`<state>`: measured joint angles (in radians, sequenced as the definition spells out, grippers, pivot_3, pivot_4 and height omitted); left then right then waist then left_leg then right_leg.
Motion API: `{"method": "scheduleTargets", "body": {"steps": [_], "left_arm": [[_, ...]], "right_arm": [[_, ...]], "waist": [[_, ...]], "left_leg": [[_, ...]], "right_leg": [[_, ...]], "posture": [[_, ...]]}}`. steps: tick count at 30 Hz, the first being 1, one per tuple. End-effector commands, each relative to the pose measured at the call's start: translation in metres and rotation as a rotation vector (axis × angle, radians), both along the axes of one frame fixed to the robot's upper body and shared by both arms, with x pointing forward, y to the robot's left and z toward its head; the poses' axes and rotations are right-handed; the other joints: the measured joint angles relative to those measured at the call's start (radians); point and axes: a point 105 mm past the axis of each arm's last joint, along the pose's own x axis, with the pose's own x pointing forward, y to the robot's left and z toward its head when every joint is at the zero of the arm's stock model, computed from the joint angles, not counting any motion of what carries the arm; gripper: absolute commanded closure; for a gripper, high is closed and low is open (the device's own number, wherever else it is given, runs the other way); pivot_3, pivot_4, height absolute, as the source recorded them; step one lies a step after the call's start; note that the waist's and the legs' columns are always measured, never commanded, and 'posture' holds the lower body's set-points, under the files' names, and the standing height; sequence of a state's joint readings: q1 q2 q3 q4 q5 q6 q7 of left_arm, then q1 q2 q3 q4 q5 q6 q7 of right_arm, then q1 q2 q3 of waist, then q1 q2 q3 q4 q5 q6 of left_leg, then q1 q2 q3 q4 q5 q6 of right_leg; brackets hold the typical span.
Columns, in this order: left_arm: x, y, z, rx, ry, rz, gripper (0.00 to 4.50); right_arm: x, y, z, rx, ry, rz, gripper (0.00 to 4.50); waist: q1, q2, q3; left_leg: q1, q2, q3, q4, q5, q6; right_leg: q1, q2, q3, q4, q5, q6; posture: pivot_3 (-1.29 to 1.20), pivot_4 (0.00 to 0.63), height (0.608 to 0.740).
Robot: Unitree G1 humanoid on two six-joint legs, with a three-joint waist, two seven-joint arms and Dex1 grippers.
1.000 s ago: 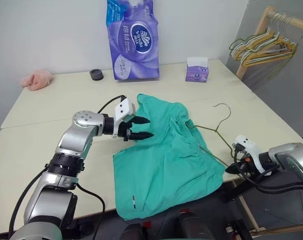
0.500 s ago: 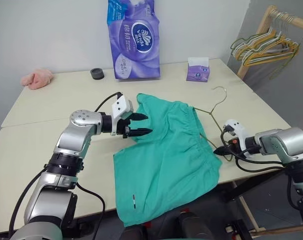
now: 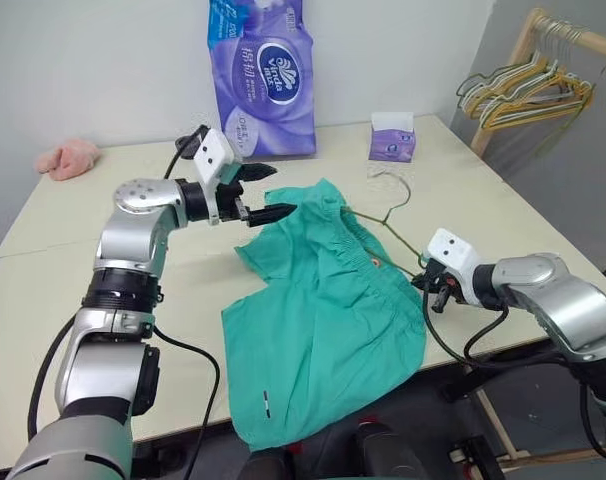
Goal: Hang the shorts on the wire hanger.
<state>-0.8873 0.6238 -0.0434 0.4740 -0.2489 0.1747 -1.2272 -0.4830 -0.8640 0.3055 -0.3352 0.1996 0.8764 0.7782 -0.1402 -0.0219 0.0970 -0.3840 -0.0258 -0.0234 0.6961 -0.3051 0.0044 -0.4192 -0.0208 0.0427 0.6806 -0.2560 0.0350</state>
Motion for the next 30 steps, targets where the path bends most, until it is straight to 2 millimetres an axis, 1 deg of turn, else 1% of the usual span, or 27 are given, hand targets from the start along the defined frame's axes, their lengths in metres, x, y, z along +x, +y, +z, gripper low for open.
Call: {"method": "scheduleTargets", "body": {"steps": [1, 4, 6, 9, 11, 14, 19, 22, 25, 27, 30], "left_arm": [[-0.016, -0.002, 0.009, 0.180, -0.057, -0.163, 0.01], [-0.024, -0.003, -0.002, 0.319, -0.063, -0.254, 0.01], [-0.023, -0.005, -0.006, 0.379, -0.102, -0.282, 0.01], [-0.020, -0.014, -0.007, 0.379, -0.135, -0.303, 0.01], [-0.021, -0.016, -0.016, 0.403, -0.127, -0.330, 0.01], [-0.024, -0.021, -0.037, 0.434, -0.107, -0.374, 0.01], [-0.032, -0.027, -0.055, 0.433, -0.056, -0.423, 0.01], [-0.032, -0.028, -0.060, 0.435, -0.045, -0.426, 0.01], [-0.027, -0.031, -0.056, 0.394, -0.035, -0.400, 0.58], [-0.025, -0.031, -0.055, 0.381, -0.032, -0.391, 1.16], [-0.027, -0.030, -0.058, 0.375, -0.007, -0.400, 2.08]], "right_arm": [[-0.004, 0.011, 0.012, -0.058, -0.102, 0.092, 4.50], [-0.007, 0.014, 0.012, -0.083, -0.118, 0.132, 4.50], [-0.009, 0.015, 0.012, -0.112, -0.135, 0.160, 4.50], [-0.010, 0.018, 0.012, -0.125, -0.146, 0.185, 4.50], [-0.012, 0.020, 0.013, -0.135, -0.158, 0.206, 4.50], [-0.014, 0.024, 0.015, -0.146, -0.175, 0.232, 4.50], [-0.014, 0.028, 0.020, -0.149, -0.199, 0.250, 4.50], [-0.014, 0.030, 0.021, -0.147, -0.205, 0.255, 4.50], [-0.015, 0.031, 0.022, -0.149, -0.210, 0.263, 4.50], [-0.015, 0.032, 0.022, -0.150, -0.213, 0.269, 4.50], [-0.015, 0.034, 0.023, -0.153, -0.225, 0.280, 4.50]], "waist": [[-0.001, 0.000, 0.000], [0.000, 0.000, 0.000], [0.001, 0.000, 0.000], [0.003, 0.000, 0.000], [0.001, 0.000, 0.000], [-0.001, 0.000, 0.000], [-0.005, 0.000, 0.000], [-0.004, 0.000, 0.000], [-0.004, 0.000, 0.000], [-0.005, 0.000, 0.000], [-0.005, 0.000, 0.000]], "left_leg": [[0.000, 0.000, 0.000, 0.000, 0.000, 0.000], [0.000, 0.000, 0.000, 0.000, 0.000, 0.000], [0.000, 0.000, 0.000, 0.000, 0.000, 0.000], [0.000, 0.000, 0.000, 0.001, 0.000, 0.000], [-0.001, 0.000, 0.000, 0.001, 0.000, 0.000], [-0.001, 0.000, 0.001, 0.001, 0.000, 0.000], [-0.001, 0.000, 0.001, 0.001, 0.000, 0.000], [-0.001, 0.000, 0.001, 0.001, 0.000, 0.000], [-0.001, 0.000, 0.001, 0.001, 0.000, 0.000], [-0.001, 0.000, 0.001, 0.002, 0.000, 0.000], [-0.001, 0.000, 0.001, 0.002, 0.000, 0.000]], "right_leg": [[0.000, 0.000, 0.000, 0.000, 0.000, 0.000], [0.000, 0.000, 0.000, 0.000, 0.000, 0.000], [0.000, 0.000, 0.000, 0.000, 0.000, 0.000], [0.000, 0.000, 0.000, 0.000, 0.000, 0.000], [0.000, 0.000, 0.000, 0.000, 0.000, 0.000], [0.000, 0.000, 0.000, 0.000, 0.000, 0.000], [0.000, 0.000, 0.000, 0.000, 0.000, 0.000], [0.000, 0.000, 0.000, 0.000, 0.000, 0.000], [0.000, 0.000, 0.000, 0.000, 0.000, 0.000], [0.000, 0.000, 0.000, 0.000, 0.000, 0.000], [0.000, 0.000, 0.000, 0.000, 0.000, 0.000]], "posture": [[-0.18, 0.047, 0.740], [-0.18, 0.047, 0.740], [-0.18, 0.047, 0.740], [-0.18, 0.047, 0.740], [-0.19, 0.047, 0.740], [-0.19, 0.047, 0.740], [-0.20, 0.046, 0.740], [-0.20, 0.046, 0.740], [-0.20, 0.047, 0.740], [-0.20, 0.046, 0.740], [-0.20, 0.046, 0.740]]}}
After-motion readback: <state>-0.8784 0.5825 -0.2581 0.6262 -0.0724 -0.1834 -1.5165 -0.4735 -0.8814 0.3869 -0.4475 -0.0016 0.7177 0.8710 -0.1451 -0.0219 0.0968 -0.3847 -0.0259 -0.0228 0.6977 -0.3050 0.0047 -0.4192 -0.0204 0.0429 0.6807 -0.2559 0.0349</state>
